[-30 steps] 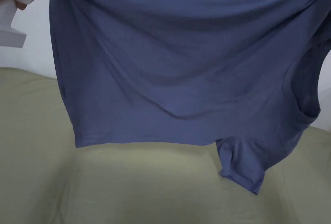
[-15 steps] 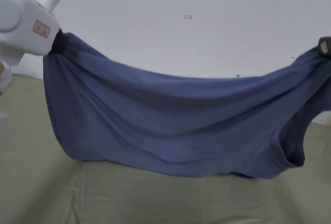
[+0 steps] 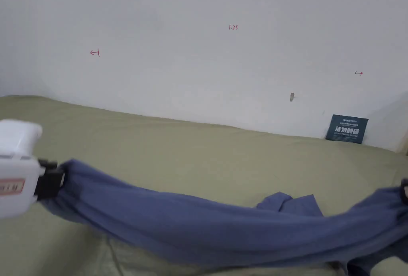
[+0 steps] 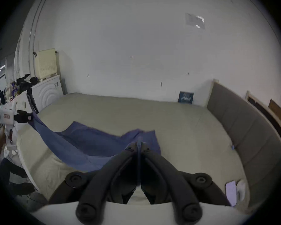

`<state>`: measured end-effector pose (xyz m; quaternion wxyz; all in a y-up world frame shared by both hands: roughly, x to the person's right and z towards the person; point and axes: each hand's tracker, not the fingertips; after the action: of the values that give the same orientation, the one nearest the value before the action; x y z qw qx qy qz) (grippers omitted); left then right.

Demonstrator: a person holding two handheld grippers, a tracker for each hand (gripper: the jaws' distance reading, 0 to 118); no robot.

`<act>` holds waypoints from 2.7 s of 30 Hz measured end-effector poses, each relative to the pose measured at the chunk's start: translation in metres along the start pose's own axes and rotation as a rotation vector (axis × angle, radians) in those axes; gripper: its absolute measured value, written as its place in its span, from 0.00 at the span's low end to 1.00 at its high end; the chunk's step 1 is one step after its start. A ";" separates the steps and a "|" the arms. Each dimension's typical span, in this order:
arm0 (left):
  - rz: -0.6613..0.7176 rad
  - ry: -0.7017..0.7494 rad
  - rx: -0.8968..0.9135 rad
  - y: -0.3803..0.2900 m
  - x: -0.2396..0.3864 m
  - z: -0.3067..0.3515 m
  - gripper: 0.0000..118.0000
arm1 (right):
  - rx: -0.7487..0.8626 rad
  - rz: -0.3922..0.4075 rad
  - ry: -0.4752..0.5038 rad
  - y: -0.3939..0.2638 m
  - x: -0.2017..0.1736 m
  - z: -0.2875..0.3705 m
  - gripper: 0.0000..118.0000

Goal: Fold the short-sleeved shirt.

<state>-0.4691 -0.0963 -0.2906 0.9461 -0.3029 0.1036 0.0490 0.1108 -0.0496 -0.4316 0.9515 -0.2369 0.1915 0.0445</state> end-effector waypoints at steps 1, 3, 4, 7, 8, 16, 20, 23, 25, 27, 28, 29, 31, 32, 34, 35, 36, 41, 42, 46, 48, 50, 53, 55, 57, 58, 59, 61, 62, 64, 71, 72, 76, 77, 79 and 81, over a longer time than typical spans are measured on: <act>0.019 0.003 -0.026 -0.018 -0.002 0.005 0.01 | -0.018 -0.007 -0.005 -0.016 -0.001 0.005 0.04; 0.033 -0.007 -0.054 -0.042 -0.008 0.007 0.01 | -0.041 -0.013 -0.006 -0.040 -0.002 0.010 0.04; 0.034 -0.007 -0.063 -0.053 -0.010 0.007 0.01 | -0.067 -0.027 0.005 -0.051 -0.002 0.011 0.04; 0.075 -0.037 -0.108 -0.087 -0.013 0.007 0.01 | -0.121 -0.045 0.012 -0.087 -0.002 0.013 0.04; 0.085 -0.038 -0.124 -0.096 -0.014 0.006 0.01 | -0.133 -0.048 0.005 -0.097 -0.001 0.012 0.04; 0.140 -0.057 -0.209 -0.163 -0.007 0.008 0.01 | -0.209 -0.157 -0.038 -0.175 0.002 0.014 0.04; 0.171 -0.070 -0.231 -0.184 -0.007 0.012 0.01 | -0.232 -0.169 -0.056 -0.200 0.003 0.016 0.05; 0.172 -0.066 -0.232 -0.190 -0.008 0.016 0.49 | -0.232 -0.247 -0.096 -0.210 0.007 0.019 0.39; 0.170 -0.083 -0.238 -0.197 -0.007 0.020 1.00 | -0.231 -0.278 -0.094 -0.213 0.009 0.022 0.67; 0.187 -0.128 -0.222 -0.197 -0.005 0.029 1.00 | -0.215 -0.296 -0.075 -0.213 0.002 0.031 0.67; 0.186 -0.120 -0.230 -0.194 -0.001 0.031 1.00 | -0.215 -0.292 -0.081 -0.211 -0.003 0.034 0.67; 0.171 -0.104 -0.230 -0.195 -0.002 0.030 1.00 | -0.211 -0.287 -0.092 -0.208 -0.011 0.037 0.67; 0.145 -0.090 -0.218 -0.190 0.009 0.034 1.00 | -0.193 -0.260 -0.113 -0.202 -0.029 0.045 0.68; 0.135 -0.094 -0.200 -0.187 0.018 0.037 1.00 | -0.190 -0.254 -0.112 -0.199 -0.041 0.047 0.67; 0.127 -0.087 -0.185 -0.177 0.046 0.044 0.94 | -0.185 -0.240 -0.114 -0.195 -0.065 0.050 0.67; 0.112 -0.057 -0.184 -0.174 0.060 0.046 0.83 | -0.188 -0.233 -0.117 -0.195 -0.080 0.050 0.66; 0.100 -0.051 -0.182 -0.172 0.076 0.047 0.65 | -0.207 -0.214 -0.131 -0.196 -0.097 0.049 0.66; 0.022 0.082 -0.171 -0.197 0.147 0.050 0.00 | -0.262 -0.088 -0.155 -0.216 -0.174 0.055 0.01; 0.033 0.036 -0.188 -0.204 0.160 0.053 0.00 | -0.251 -0.042 -0.162 -0.233 -0.175 0.044 0.01; 0.039 0.014 -0.217 -0.237 0.194 0.066 0.00 | -0.312 -0.099 -0.090 -0.265 -0.196 0.046 0.01; 0.026 -0.012 -0.253 -0.249 0.202 0.065 0.00 | -0.321 -0.086 -0.079 -0.275 -0.202 0.046 0.01; 0.033 -0.017 -0.266 -0.253 0.203 0.065 0.00 | -0.330 -0.088 -0.071 -0.277 -0.204 0.050 0.01; 0.087 -0.019 -0.241 -0.245 0.188 0.067 0.00 | -0.320 -0.097 -0.072 -0.274 -0.196 0.053 0.01; 0.149 -0.041 -0.192 -0.232 0.162 0.067 0.00 | -0.303 -0.105 -0.074 -0.267 -0.184 0.056 0.01; 0.236 -0.039 -0.120 -0.220 0.122 0.064 0.02 | -0.264 -0.122 -0.086 -0.260 -0.165 0.061 0.01; 0.265 -0.026 -0.089 -0.216 0.102 0.062 0.29 | -0.247 -0.125 -0.098 -0.238 -0.169 0.076 0.01; 0.273 0.008 -0.107 -0.211 0.084 0.059 0.64 | -0.238 -0.128 -0.110 -0.234 -0.160 0.078 0.01; 0.314 0.086 -0.167 -0.207 0.050 0.045 1.00 | -0.225 -0.148 -0.125 -0.230 -0.140 0.078 0.01; 0.347 0.093 -0.129 -0.210 0.036 0.044 1.00 | -0.219 -0.163 -0.136 -0.232 -0.132 0.071 0.01; 0.392 0.100 -0.165 -0.201 0.017 0.036 1.00 | -0.218 -0.207 -0.167 -0.232 -0.111 0.070 0.01; 0.220 0.093 -0.315 -0.201 0.026 -0.020 0.69 | -0.225 -0.305 -0.225 -0.230 -0.068 0.077 0.01; 0.185 0.104 -0.315 -0.200 0.031 -0.024 0.57 | -0.226 -0.322 -0.242 -0.231 -0.061 0.078 0.03; 0.194 0.081 -0.319 -0.206 0.039 -0.029 0.03 | -0.301 -0.350 -0.244 -0.232 -0.033 0.064 0.20; 0.198 0.092 -0.293 -0.206 0.035 -0.028 0.03 | -0.305 -0.363 -0.236 -0.232 -0.028 0.062 0.25; 0.195 0.080 -0.287 -0.205 0.031 -0.027 0.03 | -0.324 -0.361 -0.203 -0.233 -0.025 0.054 0.62; 0.187 0.074 -0.301 -0.206 0.030 -0.029 0.03 | -0.340 -0.356 -0.171 -0.235 -0.019 0.044 0.62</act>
<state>-0.4130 -0.2794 -0.2047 0.8769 -0.4317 0.1576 0.1407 0.1499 -0.2371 -0.2866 0.9035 -0.4187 0.0556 -0.0725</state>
